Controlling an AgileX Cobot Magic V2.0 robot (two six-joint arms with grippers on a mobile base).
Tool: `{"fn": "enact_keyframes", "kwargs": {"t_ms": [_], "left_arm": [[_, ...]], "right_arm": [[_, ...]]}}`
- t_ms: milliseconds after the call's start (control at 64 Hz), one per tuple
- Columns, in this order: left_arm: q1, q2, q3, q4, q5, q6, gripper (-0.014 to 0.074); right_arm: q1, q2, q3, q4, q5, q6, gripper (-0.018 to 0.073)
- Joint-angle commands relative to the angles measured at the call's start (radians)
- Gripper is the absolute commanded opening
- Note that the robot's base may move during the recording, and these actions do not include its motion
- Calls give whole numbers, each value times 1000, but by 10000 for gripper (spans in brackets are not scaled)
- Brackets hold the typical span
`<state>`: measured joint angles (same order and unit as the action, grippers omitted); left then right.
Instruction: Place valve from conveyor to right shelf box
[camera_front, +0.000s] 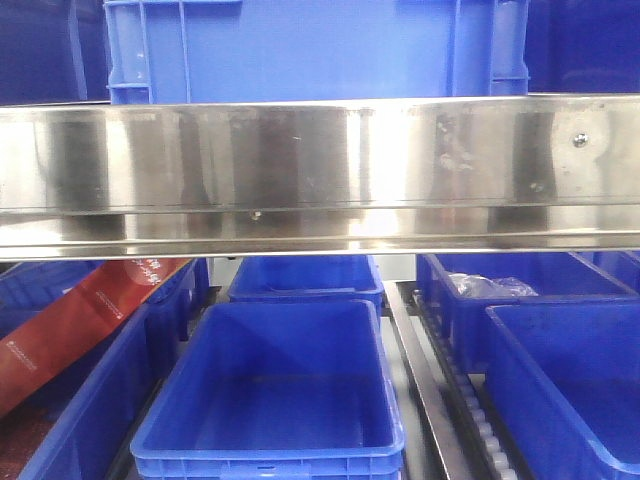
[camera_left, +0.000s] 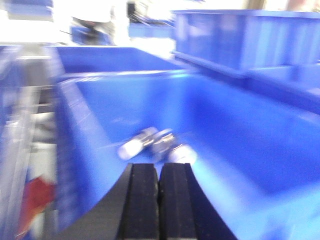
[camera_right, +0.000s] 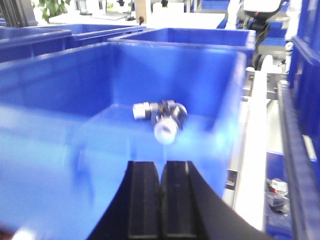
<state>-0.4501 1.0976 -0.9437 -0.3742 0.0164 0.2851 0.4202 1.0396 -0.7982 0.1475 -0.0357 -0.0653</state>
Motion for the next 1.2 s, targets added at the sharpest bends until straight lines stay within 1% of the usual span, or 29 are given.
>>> {"fn": "enact_keyframes", "kwargs": {"t_ms": [0,141,234,375,469,594,828,1156,1188], "left_arm": [[-5,-100,82,3,-36,0,-111],[-5,-263,201,3,-16,0,-111],[-5,-388,286,3,22,0,-111],[-5,-563,384,3,26,0,-111],[-5,-660,416,3,26,0,-111],[-5,-754,422,3,17,0,-111],[-5,-846,422,3,14,0,-111],[-5,-855,422,3,12,0,-111],[-5,-855,422,3,12,0,-111]], "right_arm": [[1,-90,71,-4,-60,-7,-162],[1,-222,163,-4,-35,-7,-162],[1,-309,228,-4,-11,-7,-162],[1,-437,281,-4,48,-7,-162],[1,-509,282,-4,103,-7,-162],[1,-575,282,-4,120,-7,-162],[1,-604,282,-4,118,-7,-162],[1,-604,282,-4,118,-7,-162],[1,-604,287,-25,118,-7,-162]]}}
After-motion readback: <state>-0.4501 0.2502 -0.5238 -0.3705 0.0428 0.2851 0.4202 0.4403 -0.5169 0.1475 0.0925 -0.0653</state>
